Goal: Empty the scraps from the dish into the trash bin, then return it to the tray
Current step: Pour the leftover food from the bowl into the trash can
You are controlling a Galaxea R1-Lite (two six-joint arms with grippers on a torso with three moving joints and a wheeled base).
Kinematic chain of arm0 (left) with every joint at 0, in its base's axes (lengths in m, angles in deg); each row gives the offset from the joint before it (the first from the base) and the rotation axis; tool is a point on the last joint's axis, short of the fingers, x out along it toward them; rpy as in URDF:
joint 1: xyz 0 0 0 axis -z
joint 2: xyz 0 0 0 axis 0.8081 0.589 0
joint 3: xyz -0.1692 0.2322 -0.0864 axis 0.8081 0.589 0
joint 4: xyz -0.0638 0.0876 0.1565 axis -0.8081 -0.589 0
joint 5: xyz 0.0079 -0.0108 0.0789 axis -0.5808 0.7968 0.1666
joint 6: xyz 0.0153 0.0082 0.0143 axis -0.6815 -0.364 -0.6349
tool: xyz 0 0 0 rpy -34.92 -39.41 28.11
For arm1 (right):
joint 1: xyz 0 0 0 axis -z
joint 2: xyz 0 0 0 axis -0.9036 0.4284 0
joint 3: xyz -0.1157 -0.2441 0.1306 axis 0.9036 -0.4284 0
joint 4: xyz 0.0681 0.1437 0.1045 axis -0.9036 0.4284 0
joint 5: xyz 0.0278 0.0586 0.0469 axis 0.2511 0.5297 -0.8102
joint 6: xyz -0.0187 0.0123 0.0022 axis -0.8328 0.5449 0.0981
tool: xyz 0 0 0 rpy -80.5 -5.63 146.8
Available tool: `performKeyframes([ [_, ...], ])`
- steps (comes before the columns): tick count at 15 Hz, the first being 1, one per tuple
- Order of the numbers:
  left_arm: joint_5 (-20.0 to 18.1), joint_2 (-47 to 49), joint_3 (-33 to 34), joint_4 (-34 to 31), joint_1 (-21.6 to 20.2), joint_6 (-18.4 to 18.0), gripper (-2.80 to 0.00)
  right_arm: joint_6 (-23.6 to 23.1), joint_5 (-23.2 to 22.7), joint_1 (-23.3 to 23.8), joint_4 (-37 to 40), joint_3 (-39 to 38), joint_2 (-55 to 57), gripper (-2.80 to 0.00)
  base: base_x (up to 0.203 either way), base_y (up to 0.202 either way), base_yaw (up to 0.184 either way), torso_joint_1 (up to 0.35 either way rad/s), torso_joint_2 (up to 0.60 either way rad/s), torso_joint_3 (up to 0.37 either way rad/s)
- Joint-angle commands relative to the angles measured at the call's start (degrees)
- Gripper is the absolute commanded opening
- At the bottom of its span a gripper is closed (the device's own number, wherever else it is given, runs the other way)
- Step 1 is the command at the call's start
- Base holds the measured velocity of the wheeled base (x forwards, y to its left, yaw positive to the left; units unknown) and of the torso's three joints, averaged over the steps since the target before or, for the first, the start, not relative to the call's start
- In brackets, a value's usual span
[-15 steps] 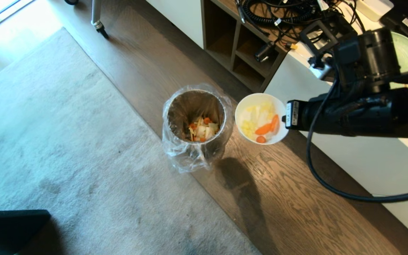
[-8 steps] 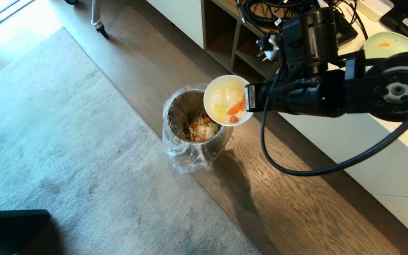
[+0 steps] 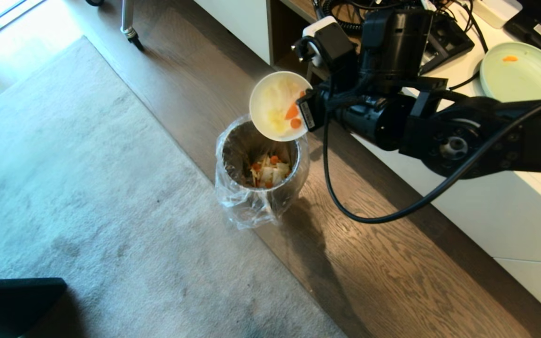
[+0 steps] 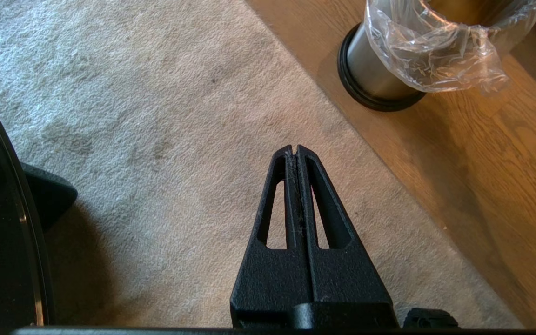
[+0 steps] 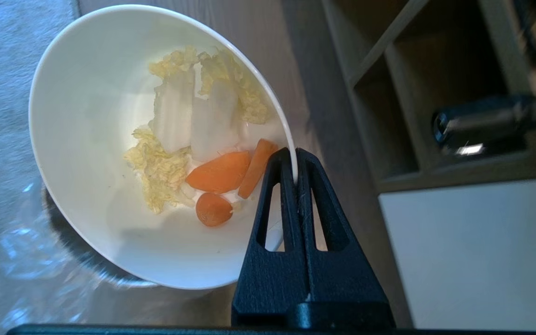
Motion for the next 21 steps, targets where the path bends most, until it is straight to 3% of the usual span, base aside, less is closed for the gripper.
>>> performKeyframes([
  [1,0.0,0.0,0.0,0.0,0.0,0.0,-2.80,-9.6,0.0,-0.1,-8.2,0.0,2.8,-2.80,0.000,0.000,0.000,0.000,0.00,0.000],
  [5,0.0,0.0,0.0,0.0,0.0,0.0,-2.80,-21.4,-0.3,-0.9,-19.4,-0.2,5.1,-2.80,0.000,0.000,0.000,0.000,0.00,0.000],
  [13,0.0,0.0,0.0,0.0,0.0,0.0,-2.80,-39.9,-0.6,-4.1,-37.6,-3.0,7.8,-2.80,0.000,0.000,0.000,0.000,0.00,0.000],
  [17,0.0,0.0,0.0,0.0,0.0,0.0,-2.80,-45.2,-0.5,-4.8,-43.3,-5.3,8.5,-2.80,0.000,0.000,0.000,0.000,0.00,0.000],
  [21,0.0,0.0,0.0,0.0,0.0,0.0,-2.80,-48.9,-0.5,-6.9,-55.7,-9.9,9.9,-2.80,0.000,0.000,0.000,0.000,0.00,0.000],
])
